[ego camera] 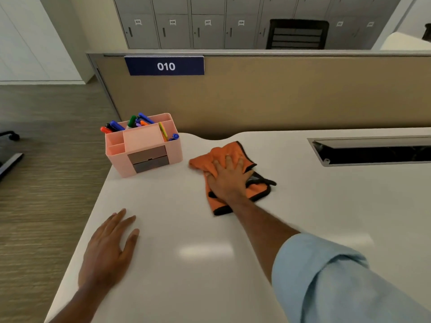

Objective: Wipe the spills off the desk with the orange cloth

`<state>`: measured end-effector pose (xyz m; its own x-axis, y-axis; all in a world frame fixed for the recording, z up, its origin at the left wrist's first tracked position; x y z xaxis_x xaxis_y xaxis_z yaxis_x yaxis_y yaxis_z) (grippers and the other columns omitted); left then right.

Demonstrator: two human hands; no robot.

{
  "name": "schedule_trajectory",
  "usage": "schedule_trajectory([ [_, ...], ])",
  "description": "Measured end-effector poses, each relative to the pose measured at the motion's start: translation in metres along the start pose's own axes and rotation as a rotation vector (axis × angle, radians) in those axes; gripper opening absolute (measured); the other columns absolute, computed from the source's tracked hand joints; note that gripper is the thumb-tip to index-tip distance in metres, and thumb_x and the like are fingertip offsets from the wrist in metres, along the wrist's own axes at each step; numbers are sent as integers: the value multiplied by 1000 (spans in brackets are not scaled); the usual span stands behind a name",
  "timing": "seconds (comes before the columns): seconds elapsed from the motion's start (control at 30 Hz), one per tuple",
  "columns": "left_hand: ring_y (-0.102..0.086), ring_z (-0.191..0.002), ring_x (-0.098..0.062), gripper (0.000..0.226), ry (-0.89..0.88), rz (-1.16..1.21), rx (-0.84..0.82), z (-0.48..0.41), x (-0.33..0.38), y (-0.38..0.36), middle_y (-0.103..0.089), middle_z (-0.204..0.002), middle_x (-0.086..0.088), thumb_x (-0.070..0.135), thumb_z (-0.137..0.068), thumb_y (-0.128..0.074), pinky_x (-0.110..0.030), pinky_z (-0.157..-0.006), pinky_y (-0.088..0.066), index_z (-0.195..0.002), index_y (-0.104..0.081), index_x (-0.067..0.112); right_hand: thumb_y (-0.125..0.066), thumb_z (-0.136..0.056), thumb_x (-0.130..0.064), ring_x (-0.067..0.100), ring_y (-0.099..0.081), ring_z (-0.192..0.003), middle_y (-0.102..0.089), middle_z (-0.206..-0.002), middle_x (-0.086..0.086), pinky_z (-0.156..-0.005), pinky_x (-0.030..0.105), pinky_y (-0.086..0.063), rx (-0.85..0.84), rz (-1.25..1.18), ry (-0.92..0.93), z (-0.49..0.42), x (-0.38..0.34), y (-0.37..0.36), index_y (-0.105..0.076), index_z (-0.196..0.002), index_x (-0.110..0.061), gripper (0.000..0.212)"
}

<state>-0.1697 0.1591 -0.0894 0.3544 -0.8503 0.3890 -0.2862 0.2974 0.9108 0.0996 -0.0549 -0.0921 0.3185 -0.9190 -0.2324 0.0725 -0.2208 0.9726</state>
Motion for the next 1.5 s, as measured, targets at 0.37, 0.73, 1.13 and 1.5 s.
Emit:
schedule_trajectory([
  [0.37,-35,-143,-21,66,18,134,15,6,5,7,-38,-156,-2,57,-91,-26,-41,-116,-28,-143,-43,20,-24,-92,-68,48,8,-146,-6,-164,7,-102,81,5,-118,9,307,133,-117,-29,-15,-150,-41,65],
  [0.73,-42,-135,-30,65,13,449,84,13,1,17,-45,-148,-12,55,-91,-31,-43,-111,-31,-142,-42,18,-40,-94,-52,39,0,-149,-23,-161,1,-103,75,9,-85,-86,532,264,-90,-15,-38,-142,-37,51],
  [1.13,-48,-126,-31,46,21,200,56,20,19,11,-52,-138,-6,46,-94,-34,-52,-95,-45,-127,-52,20,-26,-94,-62,33,-10,-149,-24,-161,-3,-106,75,-17,-41,35,-91,284,69,26,-30,-146,-43,56],
  [1.5,-63,-92,-14,41,-163,308,-167,52,129,-16,-67,-106,5,51,-91,-50,-30,-82,-48,-112,-66,20,-15,-94,-61,37,6,-149,-2,-165,3,-110,71,-5,-131,-64,-174,294,34,23,-12,-152,-34,64],
])
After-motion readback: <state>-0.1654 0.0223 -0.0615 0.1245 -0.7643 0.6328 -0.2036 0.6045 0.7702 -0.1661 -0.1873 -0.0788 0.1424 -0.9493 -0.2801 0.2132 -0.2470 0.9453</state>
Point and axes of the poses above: each hand's wrist, its own z-axis away from the middle knuckle, its own y-axis out of the back of the hand, x = y × z, the point moved 5 cm from there along -z, towards the middle knuckle
